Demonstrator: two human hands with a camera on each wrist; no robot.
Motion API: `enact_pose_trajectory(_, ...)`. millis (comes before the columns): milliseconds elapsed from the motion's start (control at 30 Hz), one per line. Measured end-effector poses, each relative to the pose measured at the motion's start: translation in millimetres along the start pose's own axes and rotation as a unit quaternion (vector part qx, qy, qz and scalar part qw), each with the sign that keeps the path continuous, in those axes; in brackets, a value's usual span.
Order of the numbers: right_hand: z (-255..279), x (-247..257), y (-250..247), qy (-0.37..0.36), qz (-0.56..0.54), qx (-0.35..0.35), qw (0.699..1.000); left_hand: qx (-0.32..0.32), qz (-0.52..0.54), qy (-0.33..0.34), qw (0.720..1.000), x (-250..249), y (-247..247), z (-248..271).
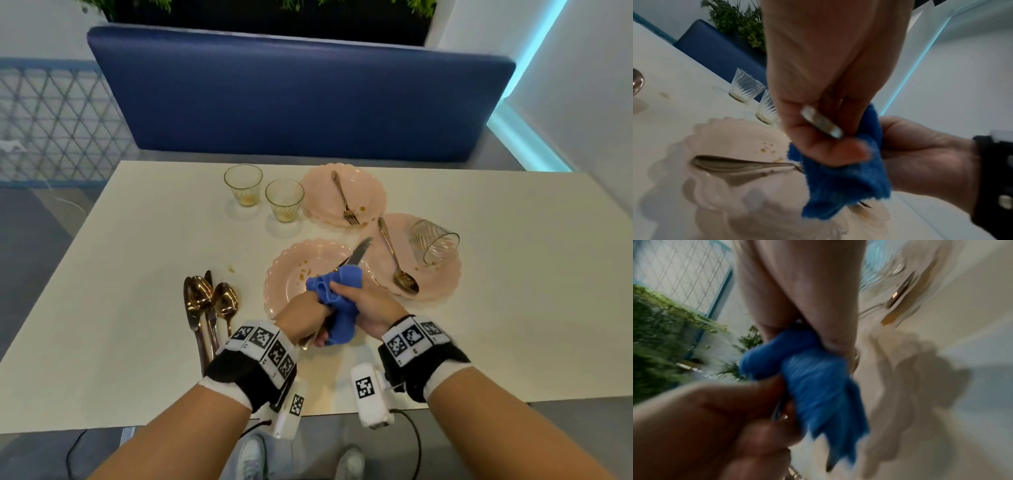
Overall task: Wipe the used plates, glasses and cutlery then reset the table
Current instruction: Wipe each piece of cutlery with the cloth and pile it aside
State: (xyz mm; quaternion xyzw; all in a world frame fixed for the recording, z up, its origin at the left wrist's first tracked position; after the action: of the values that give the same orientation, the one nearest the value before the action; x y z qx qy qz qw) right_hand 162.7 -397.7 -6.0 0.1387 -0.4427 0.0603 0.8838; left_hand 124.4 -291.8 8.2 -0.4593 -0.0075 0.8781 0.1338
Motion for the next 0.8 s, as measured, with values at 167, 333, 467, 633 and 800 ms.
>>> enact_pose_trajectory(167,-16,22,10,-0.051,0.024,-0.055,0.997,-0.023,0.012,-0.001,1.0,-7,-12,23)
enact_pose_trajectory(333,-26,43,1,-0.08,0.087,-0.155,0.981,-0.014,0.048,-0.021,0.999,-3,-28,50)
enact_pose_trajectory(467,-29,48,12,-0.109,0.115,-0.166,0.973,-0.017,0.03,-0.021,0.999,-4,-47,62)
enact_pose_trajectory(633,-53,51,-36,-0.11,0.11,-0.199,0.967,-0.014,0.071,-0.02,0.997,3,-72,78)
enact_pose_trajectory(800,-25,38,22,-0.049,-0.029,-0.042,0.997,-0.045,0.062,0.005,0.997,5,-59,49)
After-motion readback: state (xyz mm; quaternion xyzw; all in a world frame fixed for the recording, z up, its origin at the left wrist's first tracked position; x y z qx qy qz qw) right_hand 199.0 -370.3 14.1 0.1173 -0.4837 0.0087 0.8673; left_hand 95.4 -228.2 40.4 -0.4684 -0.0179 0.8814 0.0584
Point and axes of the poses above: each hand's wrist, its own z-axis away from the middle knuckle, its own y-axis out of the palm, x = y × z, the point moved 5 cm from there along -z, towards the middle knuckle, and after that the axes turned 5 degrees about z, right-handed, at the moved point
